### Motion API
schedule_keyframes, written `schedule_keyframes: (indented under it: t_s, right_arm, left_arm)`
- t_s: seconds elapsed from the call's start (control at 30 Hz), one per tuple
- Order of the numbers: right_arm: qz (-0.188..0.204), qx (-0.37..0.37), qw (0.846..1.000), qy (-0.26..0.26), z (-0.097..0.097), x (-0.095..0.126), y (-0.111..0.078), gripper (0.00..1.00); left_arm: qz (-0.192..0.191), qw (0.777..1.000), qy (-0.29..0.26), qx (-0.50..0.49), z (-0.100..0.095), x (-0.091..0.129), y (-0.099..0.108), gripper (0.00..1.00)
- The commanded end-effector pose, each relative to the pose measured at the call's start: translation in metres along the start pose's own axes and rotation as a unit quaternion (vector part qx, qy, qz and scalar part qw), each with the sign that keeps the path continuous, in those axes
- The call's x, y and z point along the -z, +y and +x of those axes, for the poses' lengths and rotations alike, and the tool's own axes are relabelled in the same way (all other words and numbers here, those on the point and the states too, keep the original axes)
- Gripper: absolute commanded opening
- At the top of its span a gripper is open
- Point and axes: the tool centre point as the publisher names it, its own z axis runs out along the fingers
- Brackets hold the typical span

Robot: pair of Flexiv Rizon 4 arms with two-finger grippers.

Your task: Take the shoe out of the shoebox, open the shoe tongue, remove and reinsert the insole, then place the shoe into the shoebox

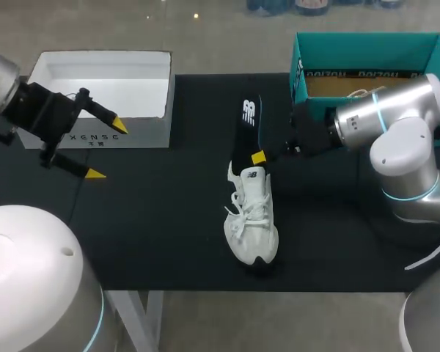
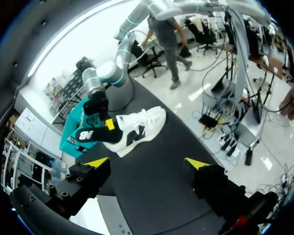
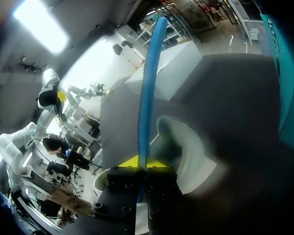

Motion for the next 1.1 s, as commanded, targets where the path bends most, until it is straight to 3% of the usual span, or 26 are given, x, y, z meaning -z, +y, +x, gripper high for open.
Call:
schedule_keyframes:
  t_s: [0.03, 0.17, 0.2, 0.23, 0.27, 0.3, 0.8, 0.87, 0.9, 0.93, 1.1]
  right_arm:
    - [-0.001, -0.007, 1.000, -0.001, 0.004, 0.001, -0.010, 0.00]
    - [0.003, -0.019, 1.000, -0.001, 0.005, -0.001, -0.016, 0.00]
    - [0.003, -0.020, 1.000, -0.001, 0.005, -0.001, -0.016, 0.09]
    - [0.003, -0.020, 1.000, -0.001, 0.005, -0.001, -0.014, 0.39]
    - [0.003, -0.020, 1.000, -0.001, 0.005, 0.000, -0.011, 0.84]
    - [0.002, -0.018, 1.000, -0.001, 0.005, 0.000, -0.009, 1.00]
    - [-0.015, 0.007, 1.000, -0.016, -0.008, 0.003, 0.032, 0.98]
    - [-0.021, 0.011, 1.000, -0.019, -0.008, 0.006, 0.035, 0.44]
    - [-0.025, 0.012, 0.999, -0.021, -0.009, 0.007, 0.036, 0.26]
    - [-0.026, 0.013, 0.999, -0.022, -0.009, 0.009, 0.037, 0.00]
    - [-0.032, 0.014, 0.999, -0.024, -0.010, 0.014, 0.035, 0.00]
  left_arm:
    - [-0.002, 1.000, 0.001, 0.000, 0.001, 0.000, -0.001, 1.00]
    - [-0.002, 1.000, 0.001, 0.000, 0.001, 0.000, -0.001, 1.00]
    - [-0.002, 1.000, 0.001, 0.000, 0.001, 0.000, -0.001, 1.00]
    - [-0.002, 1.000, 0.001, 0.000, 0.001, 0.000, -0.001, 1.00]
    - [-0.002, 1.000, 0.001, 0.000, 0.001, 0.000, -0.001, 1.00]
    - [-0.002, 1.000, 0.001, 0.000, 0.001, 0.000, -0.001, 1.00]
    - [-0.002, 1.000, 0.001, 0.000, 0.001, 0.000, -0.001, 1.00]
    - [-0.002, 1.000, 0.001, 0.000, 0.001, 0.000, -0.001, 1.00]
    - [-0.002, 1.000, 0.001, 0.000, 0.001, 0.000, -0.001, 1.00]
    - [-0.002, 1.000, 0.001, 0.000, 0.001, 0.000, -0.001, 1.00]
    - [-0.002, 1.000, 0.001, 0.000, 0.001, 0.000, -0.001, 1.00]
